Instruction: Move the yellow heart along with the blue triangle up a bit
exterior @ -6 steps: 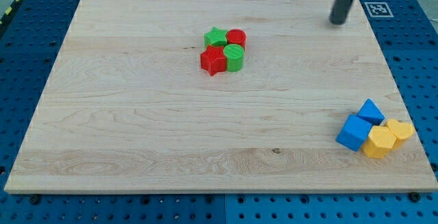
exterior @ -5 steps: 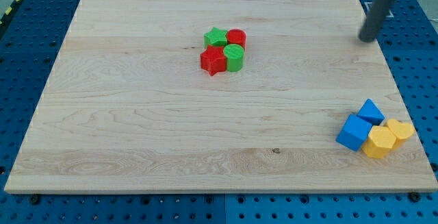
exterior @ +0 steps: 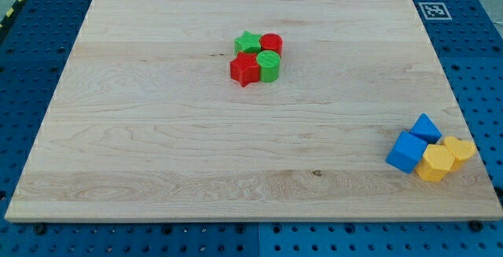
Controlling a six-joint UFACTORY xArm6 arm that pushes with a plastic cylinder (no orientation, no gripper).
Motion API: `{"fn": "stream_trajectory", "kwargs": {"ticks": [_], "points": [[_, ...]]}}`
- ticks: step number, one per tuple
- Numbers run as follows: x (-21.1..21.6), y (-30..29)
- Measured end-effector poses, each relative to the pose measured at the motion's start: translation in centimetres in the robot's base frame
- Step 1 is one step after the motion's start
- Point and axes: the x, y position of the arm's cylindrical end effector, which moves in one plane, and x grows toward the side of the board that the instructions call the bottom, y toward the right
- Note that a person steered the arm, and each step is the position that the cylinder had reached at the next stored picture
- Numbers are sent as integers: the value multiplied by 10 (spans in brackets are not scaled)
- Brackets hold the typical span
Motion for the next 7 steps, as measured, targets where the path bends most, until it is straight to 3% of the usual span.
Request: {"fn": "stream_trajectory", "kwargs": {"ticks": [7], "points": [[-26, -67]]}}
